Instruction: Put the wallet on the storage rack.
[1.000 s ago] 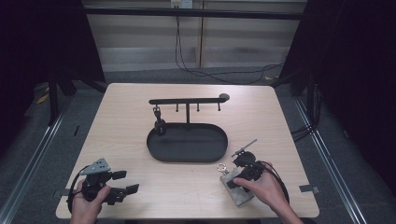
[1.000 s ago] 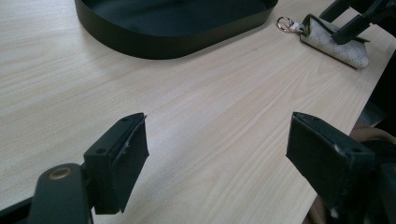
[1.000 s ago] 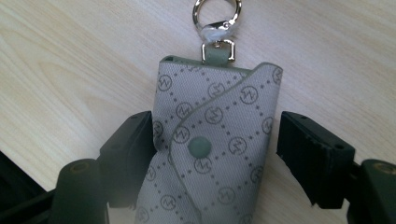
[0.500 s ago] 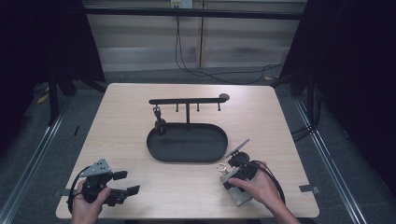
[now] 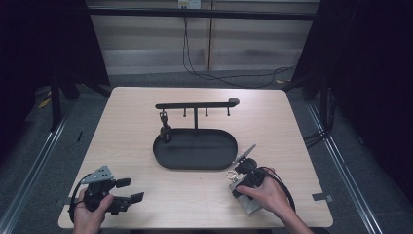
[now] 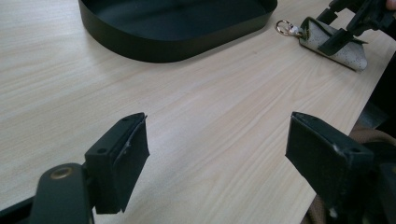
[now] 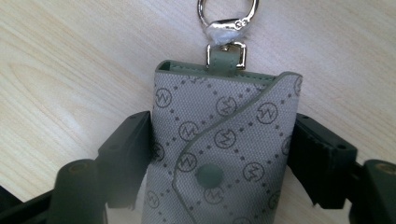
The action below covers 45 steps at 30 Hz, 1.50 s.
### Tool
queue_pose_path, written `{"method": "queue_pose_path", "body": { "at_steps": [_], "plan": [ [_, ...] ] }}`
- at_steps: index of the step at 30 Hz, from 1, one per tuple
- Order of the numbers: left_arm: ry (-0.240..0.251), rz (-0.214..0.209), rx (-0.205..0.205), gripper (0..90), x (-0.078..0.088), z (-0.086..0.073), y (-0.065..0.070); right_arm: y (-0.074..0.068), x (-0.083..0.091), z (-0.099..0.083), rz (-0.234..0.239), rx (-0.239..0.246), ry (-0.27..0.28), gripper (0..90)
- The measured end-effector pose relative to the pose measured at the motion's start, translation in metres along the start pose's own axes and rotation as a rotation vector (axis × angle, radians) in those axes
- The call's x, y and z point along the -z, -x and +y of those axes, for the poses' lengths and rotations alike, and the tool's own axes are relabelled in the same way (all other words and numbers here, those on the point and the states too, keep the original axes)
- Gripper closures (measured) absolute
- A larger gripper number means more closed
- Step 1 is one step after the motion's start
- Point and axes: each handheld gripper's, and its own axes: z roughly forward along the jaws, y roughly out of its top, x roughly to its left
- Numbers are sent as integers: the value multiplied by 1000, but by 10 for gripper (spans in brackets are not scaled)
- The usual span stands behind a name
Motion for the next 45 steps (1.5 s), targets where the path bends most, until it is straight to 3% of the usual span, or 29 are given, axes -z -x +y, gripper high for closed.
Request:
{"method": "queue_pose_path", "body": {
  "at_steps": [11, 17, 23, 27, 38, 41, 45],
  "plan": [
    [-21, 4, -15, 217, -3, 0, 3, 4, 5, 4, 27, -12, -23, 322],
    [-17, 20, -10, 216, -2, -1, 1, 3, 14, 7, 12, 6, -35, 326],
    [-14, 39, -9, 215, -2, -1, 0, 4, 22, 10, 9, -5, -31, 327],
    [-34, 33, -24, 215, -4, -1, 0, 7, 30, 11, 24, -16, -13, 327],
    [-22, 24, -14, 209, -3, 0, -1, 19, 45, 15, 3, -18, -18, 328],
    [-28, 0, -26, 208, -4, 0, 1, 23, 49, 19, -2, -25, -11, 328],
    [-36, 4, -38, 208, -4, 0, 1, 27, 52, 22, -11, -28, -7, 328]
  ]
}}
